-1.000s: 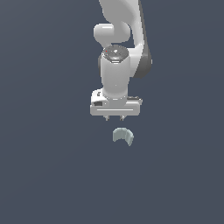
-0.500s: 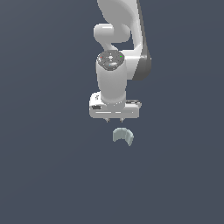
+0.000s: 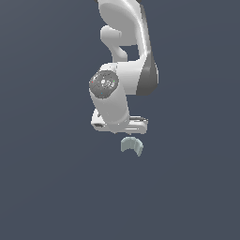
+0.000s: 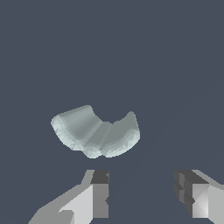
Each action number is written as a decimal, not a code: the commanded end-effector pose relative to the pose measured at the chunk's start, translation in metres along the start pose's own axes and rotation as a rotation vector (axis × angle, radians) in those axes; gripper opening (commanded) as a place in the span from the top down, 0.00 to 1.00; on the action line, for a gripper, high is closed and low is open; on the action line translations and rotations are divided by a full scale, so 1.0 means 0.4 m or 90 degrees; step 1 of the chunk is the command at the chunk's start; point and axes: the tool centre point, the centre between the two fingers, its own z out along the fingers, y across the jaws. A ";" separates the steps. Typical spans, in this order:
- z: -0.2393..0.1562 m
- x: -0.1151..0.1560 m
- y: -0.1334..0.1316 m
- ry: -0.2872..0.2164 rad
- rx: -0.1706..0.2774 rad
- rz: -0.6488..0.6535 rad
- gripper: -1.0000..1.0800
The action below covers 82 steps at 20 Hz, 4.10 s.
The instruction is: Pick up the object and move it to a goal position.
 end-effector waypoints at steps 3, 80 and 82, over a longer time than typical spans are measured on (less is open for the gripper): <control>0.019 0.016 0.004 -0.054 0.036 0.038 0.38; 0.309 0.054 -0.004 -0.674 0.441 0.494 1.00; 0.308 0.057 -0.001 -0.669 0.437 0.495 1.00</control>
